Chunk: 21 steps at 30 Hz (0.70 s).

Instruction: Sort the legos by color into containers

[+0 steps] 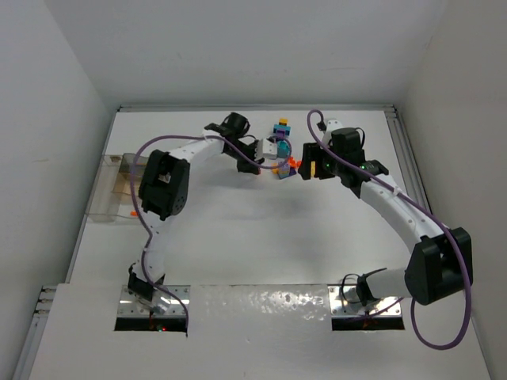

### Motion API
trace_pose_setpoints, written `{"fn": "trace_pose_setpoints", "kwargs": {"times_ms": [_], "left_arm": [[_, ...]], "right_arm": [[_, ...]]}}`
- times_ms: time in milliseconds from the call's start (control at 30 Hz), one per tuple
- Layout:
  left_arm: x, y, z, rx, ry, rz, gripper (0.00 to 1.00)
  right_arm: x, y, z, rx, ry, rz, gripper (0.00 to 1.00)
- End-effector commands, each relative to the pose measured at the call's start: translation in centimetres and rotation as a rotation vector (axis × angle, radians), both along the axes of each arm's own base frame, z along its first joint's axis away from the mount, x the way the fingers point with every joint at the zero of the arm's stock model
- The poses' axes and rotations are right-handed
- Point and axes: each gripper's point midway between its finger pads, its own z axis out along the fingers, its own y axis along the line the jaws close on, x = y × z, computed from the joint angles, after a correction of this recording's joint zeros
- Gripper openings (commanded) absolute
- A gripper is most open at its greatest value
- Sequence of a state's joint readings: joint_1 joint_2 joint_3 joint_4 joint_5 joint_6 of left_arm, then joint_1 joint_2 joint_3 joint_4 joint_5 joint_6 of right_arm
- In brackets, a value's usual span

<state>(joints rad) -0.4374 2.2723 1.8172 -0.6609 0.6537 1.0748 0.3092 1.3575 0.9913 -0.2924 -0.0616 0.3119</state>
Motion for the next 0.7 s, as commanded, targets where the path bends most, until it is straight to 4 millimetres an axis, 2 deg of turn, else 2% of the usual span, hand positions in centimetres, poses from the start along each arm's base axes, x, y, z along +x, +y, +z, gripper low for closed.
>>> {"fn": "trace_pose_setpoints", "kwargs": {"times_ms": [0, 33, 67, 100, 133, 200, 233, 267, 300, 333, 367, 400, 500, 567, 667], "left_arm": [[-0.7, 6.1, 11.3, -0.117, -0.091, -0.047, 0.00], [-0.8, 7.9, 14.0, -0.122, -0.139, -0.047, 0.00], [-0.1, 11.7, 14.8, -0.094, -0.190, -0.040, 0.00], [-1.9, 14.1, 16.0, -0.066, -0.157, -0.031, 0.00], [-1.9, 17.9, 16.4, -0.032, -0.193, -0.015, 0.00], [-4.3, 22.2, 16.2, 0.043, -0.139, 0.086, 0.00], [-5.0, 25.9, 15.8, 0.119, -0.155, 0.132, 0.00], [-6.5, 27.6, 16.6, 0.168, -0.203, 0.137, 0.00], [-8.4, 30.5, 14.2, 0.217, -0.178, 0.132, 0.00], [-10.2, 32.4, 13.3, 0.270, -0.155, 0.155, 0.00], [-10.8, 33.6, 13.0, 0.280, -0.142, 0.184, 0.00], [-11.5, 35.8, 12.6, 0.289, -0.113, 0.255, 0.00], [-12.7, 38.2, 11.0, 0.300, -0.066, 0.301, 0.00], [-12.6, 38.8, 9.8, 0.292, -0.043, 0.331, 0.00], [-12.7, 38.7, 8.2, 0.282, -0.025, 0.332, 0.00]], "right_arm": [[0.6, 0.2, 1.2, 0.013, -0.048, 0.006, 0.72], [0.6, 0.4, 1.2, 0.016, -0.049, 0.009, 0.72], [0.8, 0.4, 1.3, 0.022, -0.058, 0.007, 0.72], [0.9, 0.6, 1.3, 0.033, -0.060, 0.010, 0.72], [1.2, 0.8, 1.4, 0.041, -0.072, 0.012, 0.72], [1.5, 1.2, 0.9, 0.054, -0.059, 0.013, 0.71], [1.8, 1.5, 1.4, 0.065, -0.064, 0.024, 0.71], [2.0, 1.7, 1.3, 0.069, -0.057, 0.025, 0.71], [2.2, 2.0, 0.9, 0.074, -0.043, 0.031, 0.71], [2.7, 2.2, 1.3, 0.086, -0.049, 0.035, 0.71], [2.9, 2.5, 1.4, 0.092, -0.049, 0.040, 0.70], [3.1, 2.7, 1.2, 0.095, -0.043, 0.046, 0.70], [4.0, 3.4, 1.7, 0.116, -0.050, 0.061, 0.70], [4.0, 3.7, 1.6, 0.126, -0.040, 0.069, 0.70], [4.0, 3.7, 1.6, 0.120, -0.032, 0.077, 0.70]]}}
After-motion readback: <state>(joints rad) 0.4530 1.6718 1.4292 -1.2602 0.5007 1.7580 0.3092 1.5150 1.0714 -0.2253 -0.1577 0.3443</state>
